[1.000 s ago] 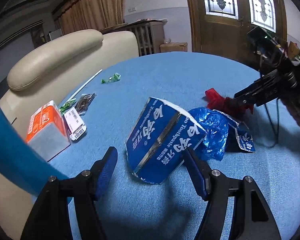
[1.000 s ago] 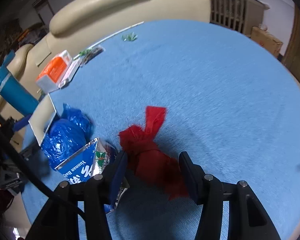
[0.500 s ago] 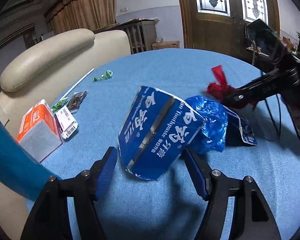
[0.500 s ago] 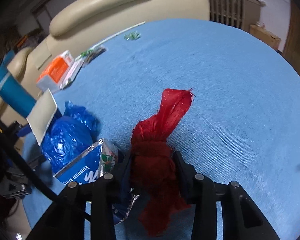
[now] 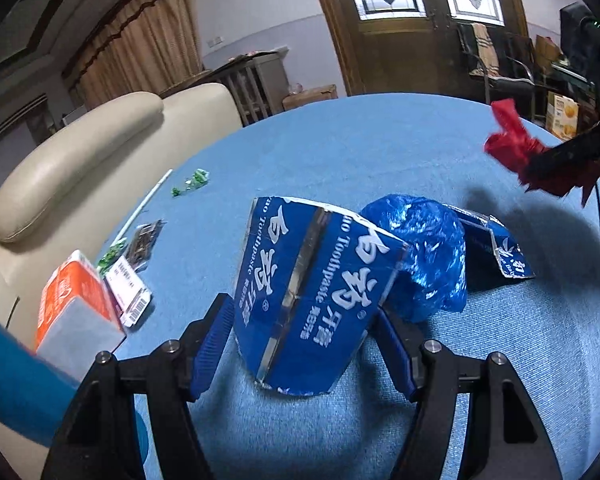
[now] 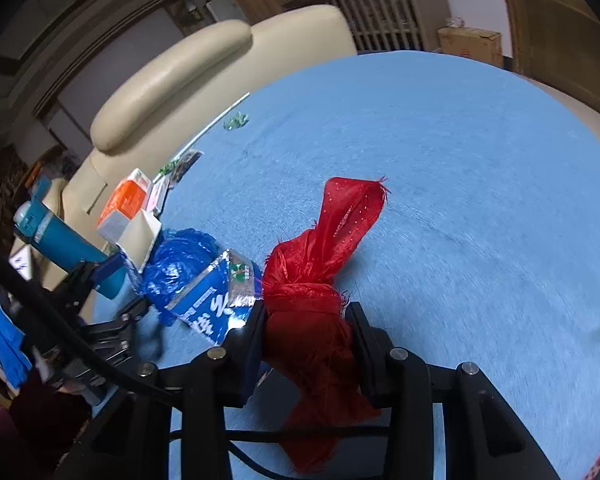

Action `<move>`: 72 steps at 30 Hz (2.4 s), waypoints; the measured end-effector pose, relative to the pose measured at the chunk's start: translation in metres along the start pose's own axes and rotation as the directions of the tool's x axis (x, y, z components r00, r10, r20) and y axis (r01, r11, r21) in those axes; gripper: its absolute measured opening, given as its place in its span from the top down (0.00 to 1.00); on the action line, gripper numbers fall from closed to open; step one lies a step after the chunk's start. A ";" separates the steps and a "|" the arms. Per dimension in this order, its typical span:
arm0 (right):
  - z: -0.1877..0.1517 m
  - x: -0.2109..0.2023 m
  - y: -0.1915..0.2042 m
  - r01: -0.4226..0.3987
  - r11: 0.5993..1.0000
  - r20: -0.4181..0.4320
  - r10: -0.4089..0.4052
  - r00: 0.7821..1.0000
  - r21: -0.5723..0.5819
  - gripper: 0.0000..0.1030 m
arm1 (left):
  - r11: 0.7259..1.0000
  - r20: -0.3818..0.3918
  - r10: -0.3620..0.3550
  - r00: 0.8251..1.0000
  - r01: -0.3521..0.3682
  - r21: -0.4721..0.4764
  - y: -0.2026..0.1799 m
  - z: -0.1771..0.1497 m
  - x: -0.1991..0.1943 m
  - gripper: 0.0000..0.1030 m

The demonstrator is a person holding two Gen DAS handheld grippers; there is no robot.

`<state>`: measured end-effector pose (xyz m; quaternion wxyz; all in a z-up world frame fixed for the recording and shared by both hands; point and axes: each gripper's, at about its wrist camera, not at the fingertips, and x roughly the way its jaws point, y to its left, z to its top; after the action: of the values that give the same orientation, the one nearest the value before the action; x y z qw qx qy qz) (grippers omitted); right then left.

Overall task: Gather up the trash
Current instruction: 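Grasp the red mesh bag with the right gripper while the left grasps the blue toothpaste box, then carry the red mesh bag and toothpaste box over the red wastebasket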

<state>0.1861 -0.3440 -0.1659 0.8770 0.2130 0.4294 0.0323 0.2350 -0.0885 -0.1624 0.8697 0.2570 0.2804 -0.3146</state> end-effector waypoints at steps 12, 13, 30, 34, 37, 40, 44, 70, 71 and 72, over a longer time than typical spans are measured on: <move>-0.021 -0.050 0.012 0.054 0.998 0.084 -0.057 0.995 0.032 0.59 | 0.989 -0.012 -0.084 0.996 0.082 -0.121 0.022 0.016 -0.007 0.56; -0.021 -0.054 0.014 0.050 0.998 0.092 -0.053 0.994 0.031 0.59 | 0.987 -0.007 -0.082 0.997 0.080 -0.139 0.021 0.016 -0.014 0.56; -0.078 -0.174 0.052 0.013 0.992 0.268 0.021 0.963 -0.125 0.59 | 0.898 0.071 -0.092 0.993 0.114 -0.425 -0.049 0.006 -0.172 0.56; -0.101 -0.204 0.040 0.034 0.994 0.299 -0.003 0.954 -0.101 0.59 | 0.892 0.011 -0.080 0.997 0.077 -0.446 -0.066 0.021 -0.179 0.56; -0.112 -0.222 0.031 0.032 0.997 0.318 -0.009 0.948 -0.067 0.59 | 0.904 -0.026 -0.057 0.998 0.041 -0.426 -0.084 0.034 -0.183 0.56; -0.122 -0.235 0.021 0.017 0.999 0.340 -0.005 0.940 -0.033 0.59 | 0.919 -0.035 -0.059 0.998 0.041 -0.393 -0.104 0.043 -0.187 0.55; -0.132 -0.246 0.017 0.016 1.000 0.346 -0.009 0.938 -0.019 0.59 | 0.934 -0.043 -0.051 0.998 0.032 -0.355 -0.129 0.048 -0.195 0.55; -0.189 -0.293 -0.020 0.083 0.993 0.362 -0.107 0.926 0.081 0.59 | 0.990 -0.004 -0.052 0.999 0.051 -0.131 -0.215 0.070 -0.227 0.55; -0.191 -0.294 -0.024 0.085 0.992 0.360 -0.112 0.926 0.089 0.59 | 0.991 -0.005 -0.053 0.999 0.052 -0.124 -0.218 0.071 -0.227 0.55; -0.193 -0.295 -0.028 0.089 0.991 0.357 -0.119 0.926 0.100 0.59 | 0.992 -0.005 -0.057 0.998 0.056 -0.115 -0.222 0.072 -0.226 0.55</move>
<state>-0.1511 -0.3730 -0.0633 0.9321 0.2281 0.2721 -0.0716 -0.0407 -0.1908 -0.0242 0.8727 0.1999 0.3087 -0.3212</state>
